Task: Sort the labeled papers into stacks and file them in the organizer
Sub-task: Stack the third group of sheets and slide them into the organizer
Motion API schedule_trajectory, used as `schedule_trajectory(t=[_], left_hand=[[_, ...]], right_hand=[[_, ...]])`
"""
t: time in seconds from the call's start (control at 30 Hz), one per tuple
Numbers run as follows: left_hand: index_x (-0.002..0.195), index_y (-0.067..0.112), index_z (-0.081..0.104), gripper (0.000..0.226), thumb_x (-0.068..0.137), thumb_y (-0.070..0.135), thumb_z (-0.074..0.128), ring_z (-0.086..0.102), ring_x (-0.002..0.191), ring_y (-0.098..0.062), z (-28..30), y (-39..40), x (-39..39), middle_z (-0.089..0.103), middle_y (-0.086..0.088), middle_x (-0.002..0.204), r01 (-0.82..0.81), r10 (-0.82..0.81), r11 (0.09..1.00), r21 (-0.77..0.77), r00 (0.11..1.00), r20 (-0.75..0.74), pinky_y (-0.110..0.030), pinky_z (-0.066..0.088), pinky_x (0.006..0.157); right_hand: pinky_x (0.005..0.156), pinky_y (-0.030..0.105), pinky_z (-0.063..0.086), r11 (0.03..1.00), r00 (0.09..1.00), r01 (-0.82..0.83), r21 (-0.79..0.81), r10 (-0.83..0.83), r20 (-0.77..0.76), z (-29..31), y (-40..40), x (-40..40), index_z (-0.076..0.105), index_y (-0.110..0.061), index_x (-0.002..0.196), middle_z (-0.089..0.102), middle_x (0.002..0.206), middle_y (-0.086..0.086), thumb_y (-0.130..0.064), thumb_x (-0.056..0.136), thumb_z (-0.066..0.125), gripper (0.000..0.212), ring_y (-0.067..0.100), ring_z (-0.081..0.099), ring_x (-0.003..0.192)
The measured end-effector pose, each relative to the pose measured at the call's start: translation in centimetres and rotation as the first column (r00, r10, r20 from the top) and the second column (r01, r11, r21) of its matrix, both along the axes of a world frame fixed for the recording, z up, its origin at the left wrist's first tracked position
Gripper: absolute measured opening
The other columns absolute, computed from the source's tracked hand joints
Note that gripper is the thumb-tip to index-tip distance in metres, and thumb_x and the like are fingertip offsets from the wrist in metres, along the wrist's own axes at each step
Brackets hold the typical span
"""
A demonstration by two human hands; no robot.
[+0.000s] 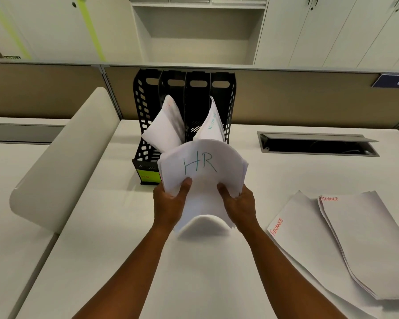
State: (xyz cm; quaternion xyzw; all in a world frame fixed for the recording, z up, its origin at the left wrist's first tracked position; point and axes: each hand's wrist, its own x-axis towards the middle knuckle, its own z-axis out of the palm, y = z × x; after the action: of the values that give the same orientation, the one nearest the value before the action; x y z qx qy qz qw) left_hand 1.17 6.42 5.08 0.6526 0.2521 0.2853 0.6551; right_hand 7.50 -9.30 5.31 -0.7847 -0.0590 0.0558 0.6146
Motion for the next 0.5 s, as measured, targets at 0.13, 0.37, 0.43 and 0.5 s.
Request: schedule_trajectory(t=[0.13,0.37,0.43,0.5], left_hand=[[0.113,0.025,0.058,0.037,0.080,0.029,0.076,0.067,0.093,-0.015,-2.0,0.2,-0.5,0.068,0.004,0.102,0.057,-0.058,0.998,-0.027,0.997,-0.060,-0.020,0.059,0.071],[0.111,0.021,0.059,0.036,0.080,0.030,0.076,0.066,0.088,-0.011,-2.7,0.1,-0.7,0.067,0.005,0.097,0.040,-0.044,0.998,-0.039,0.993,-0.108,-0.015,0.058,0.067],[0.107,0.024,0.059,0.032,0.080,0.031,0.075,0.066,0.088,-0.012,-3.1,0.1,-0.8,0.067,0.008,0.096,0.059,-0.067,0.996,-0.074,0.990,-0.125,-0.016,0.058,0.066],[0.104,0.026,0.060,0.028,0.081,0.028,0.075,0.067,0.090,-0.012,-3.5,0.1,-1.1,0.069,0.007,0.097,0.102,-0.117,0.989,-0.111,0.983,-0.142,-0.017,0.058,0.068]], right_hand=[[0.060,0.007,0.045,0.999,0.996,-0.037,-0.024,0.035,-0.084,-1.6,-0.1,-0.7,0.062,-0.015,0.107,0.062,0.090,-0.005,-0.021,0.088,0.067,0.020,0.015,0.060,0.080],[0.069,0.021,0.051,1.000,0.986,-0.005,0.006,0.006,-0.165,-2.4,-0.5,-1.0,0.057,-0.027,0.082,0.063,0.078,-0.008,-0.024,0.085,0.071,0.014,0.011,0.059,0.072],[0.078,0.029,0.053,0.999,0.973,-0.002,0.034,0.010,-0.232,-2.7,-0.5,-1.1,0.060,-0.022,0.092,0.064,0.086,-0.005,-0.023,0.083,0.074,0.016,0.015,0.061,0.079],[0.082,0.032,0.053,0.999,0.955,-0.033,0.038,0.042,-0.295,-3.3,-0.8,-1.3,0.059,-0.017,0.103,0.065,0.093,-0.003,-0.020,0.080,0.076,0.028,0.020,0.062,0.088]])
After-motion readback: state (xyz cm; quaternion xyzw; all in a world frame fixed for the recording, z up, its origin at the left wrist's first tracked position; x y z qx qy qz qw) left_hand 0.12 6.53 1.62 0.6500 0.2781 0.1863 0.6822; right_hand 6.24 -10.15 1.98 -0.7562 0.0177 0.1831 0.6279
